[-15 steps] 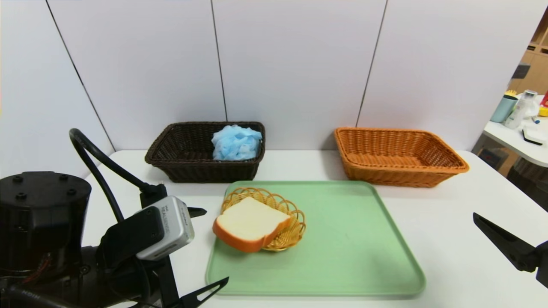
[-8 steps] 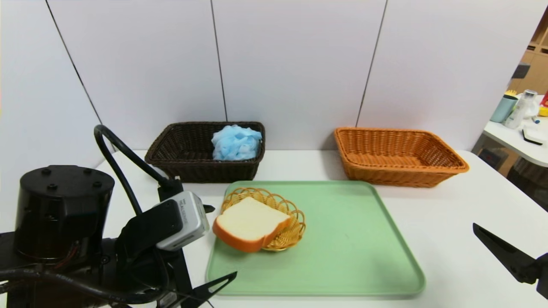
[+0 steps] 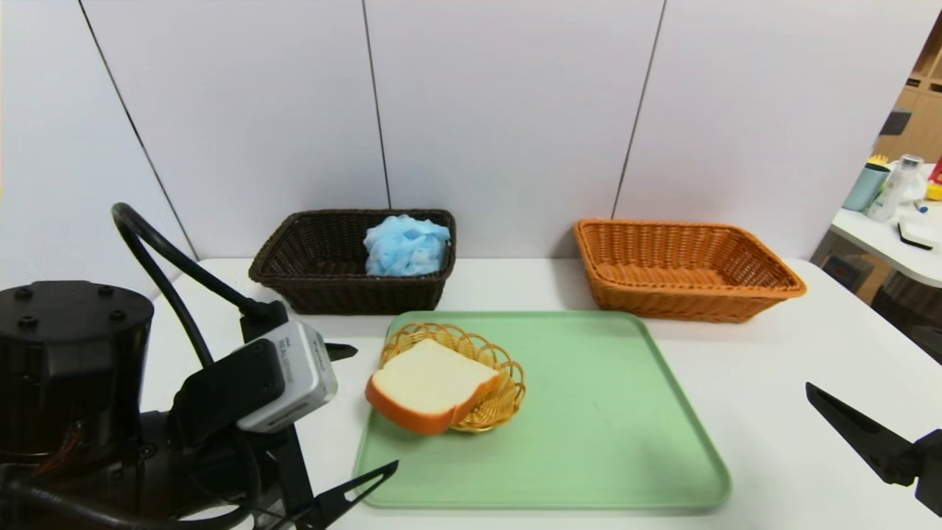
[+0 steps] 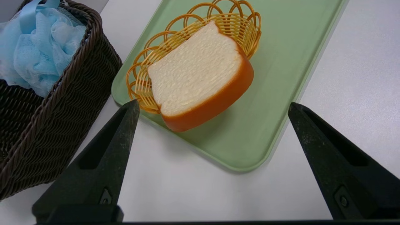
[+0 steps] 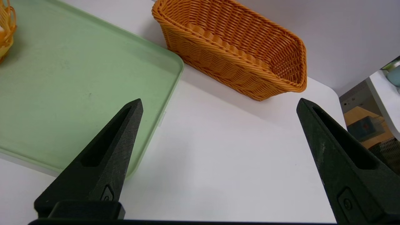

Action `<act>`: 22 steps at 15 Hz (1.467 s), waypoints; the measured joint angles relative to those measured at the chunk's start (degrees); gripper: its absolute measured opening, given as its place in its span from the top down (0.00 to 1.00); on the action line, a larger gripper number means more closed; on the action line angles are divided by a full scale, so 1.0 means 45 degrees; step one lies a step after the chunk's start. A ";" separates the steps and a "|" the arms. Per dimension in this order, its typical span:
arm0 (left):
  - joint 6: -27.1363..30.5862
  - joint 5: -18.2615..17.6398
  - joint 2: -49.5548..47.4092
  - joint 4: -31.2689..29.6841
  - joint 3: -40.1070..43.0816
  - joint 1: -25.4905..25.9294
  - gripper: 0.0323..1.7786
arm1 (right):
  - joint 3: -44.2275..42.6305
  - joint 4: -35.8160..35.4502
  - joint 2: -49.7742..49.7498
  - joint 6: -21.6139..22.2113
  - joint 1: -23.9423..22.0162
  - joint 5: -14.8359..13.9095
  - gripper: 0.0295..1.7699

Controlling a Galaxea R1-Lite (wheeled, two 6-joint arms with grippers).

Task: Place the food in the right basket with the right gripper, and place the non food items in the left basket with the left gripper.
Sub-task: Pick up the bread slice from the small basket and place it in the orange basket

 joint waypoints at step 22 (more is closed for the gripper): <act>-0.1753 0.0325 -0.4735 -0.0087 0.3007 0.4207 0.05 | -0.5502 -0.2045 0.7848 -0.0545 0.5177 -0.0098 0.04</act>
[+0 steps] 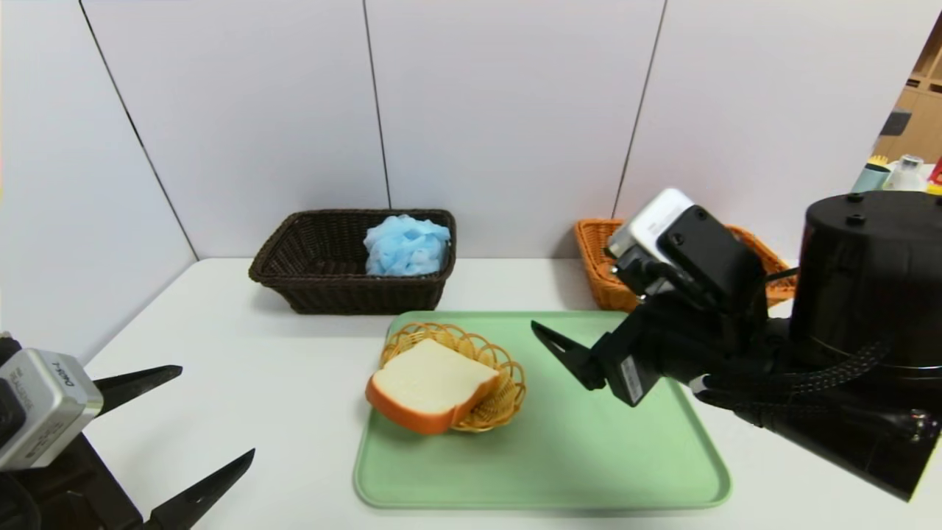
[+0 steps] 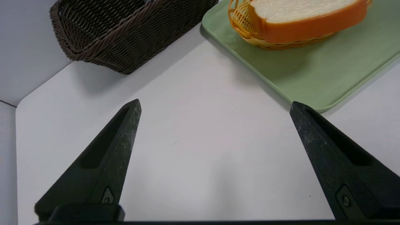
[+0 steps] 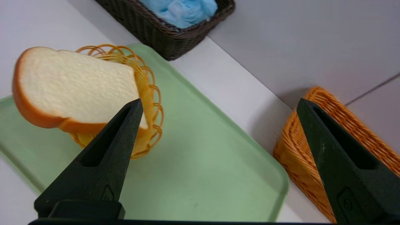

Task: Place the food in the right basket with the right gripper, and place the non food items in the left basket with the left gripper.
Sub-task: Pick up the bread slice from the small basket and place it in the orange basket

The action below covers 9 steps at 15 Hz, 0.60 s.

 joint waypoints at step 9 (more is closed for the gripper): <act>-0.0301 -0.0106 -0.0331 0.0024 0.0233 -0.0049 0.05 | -0.1327 0.0000 0.1875 -0.0645 0.1574 0.0060 0.04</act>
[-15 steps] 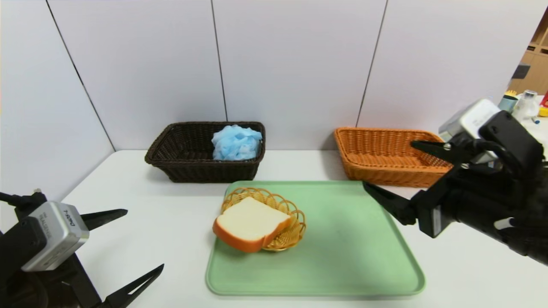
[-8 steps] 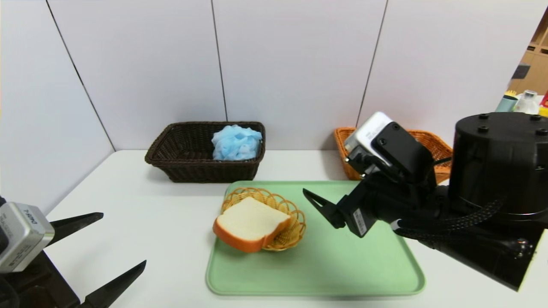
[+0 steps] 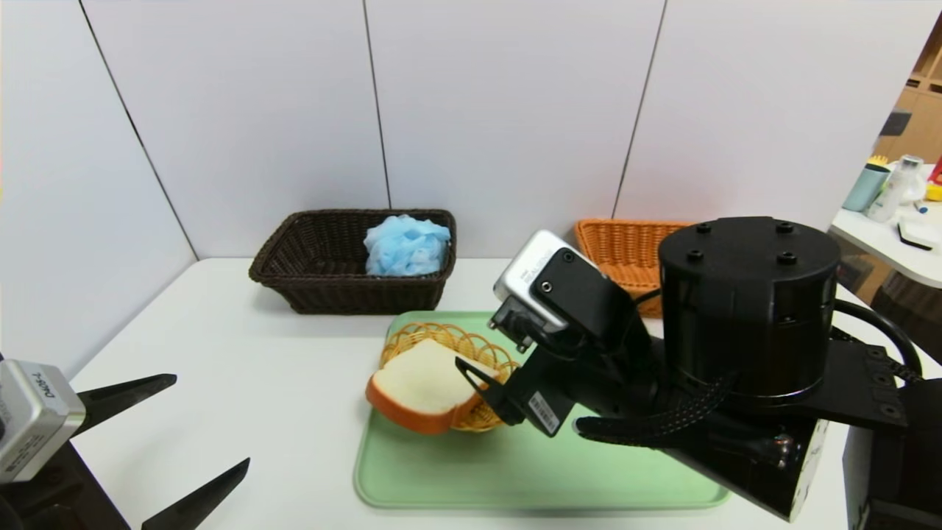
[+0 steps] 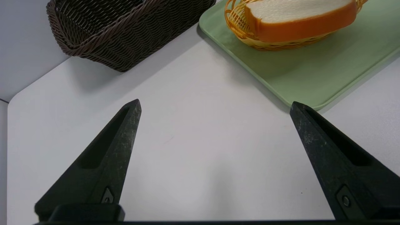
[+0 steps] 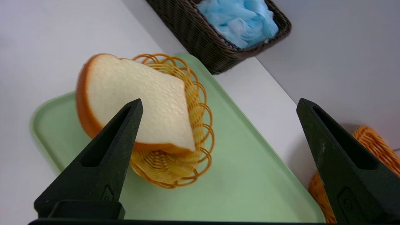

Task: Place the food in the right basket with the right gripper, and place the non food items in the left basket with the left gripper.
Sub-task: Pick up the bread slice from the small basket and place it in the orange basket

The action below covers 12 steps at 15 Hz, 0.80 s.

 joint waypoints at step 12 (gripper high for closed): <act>0.0000 -0.0011 0.0092 -0.0019 -0.0092 -0.0079 0.05 | -0.0970 0.0753 0.1010 -0.0745 0.1986 -0.0753 0.04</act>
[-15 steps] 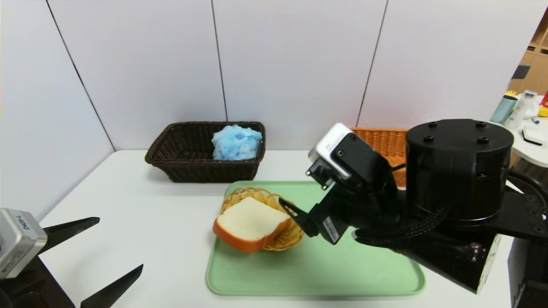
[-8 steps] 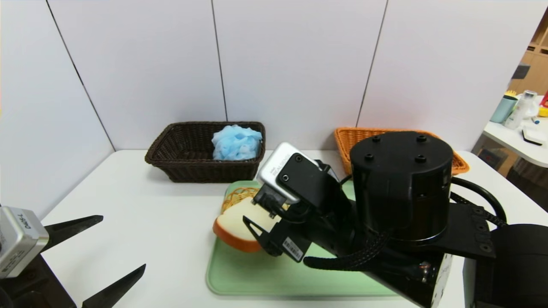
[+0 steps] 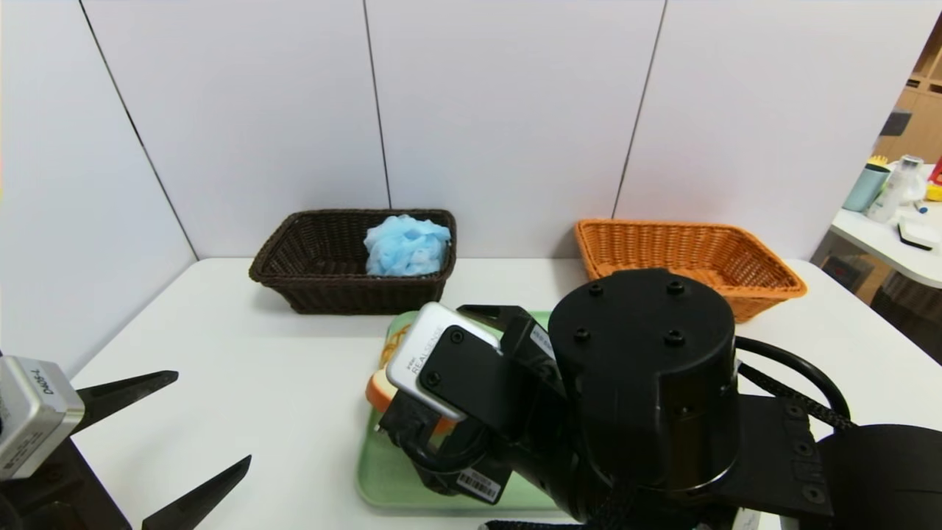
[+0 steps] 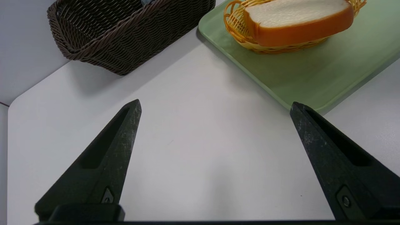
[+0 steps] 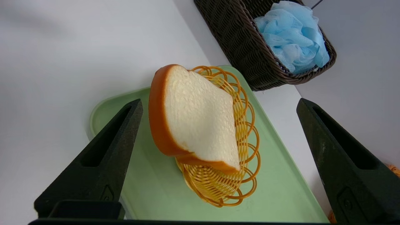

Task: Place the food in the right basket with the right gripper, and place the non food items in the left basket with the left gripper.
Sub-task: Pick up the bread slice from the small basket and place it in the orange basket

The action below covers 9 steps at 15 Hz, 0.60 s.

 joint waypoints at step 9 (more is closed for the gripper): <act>0.0295 0.0005 -0.0011 0.0000 -0.0035 0.0000 0.05 | 0.0163 0.1146 -0.0252 -0.0165 0.0802 -0.0829 0.04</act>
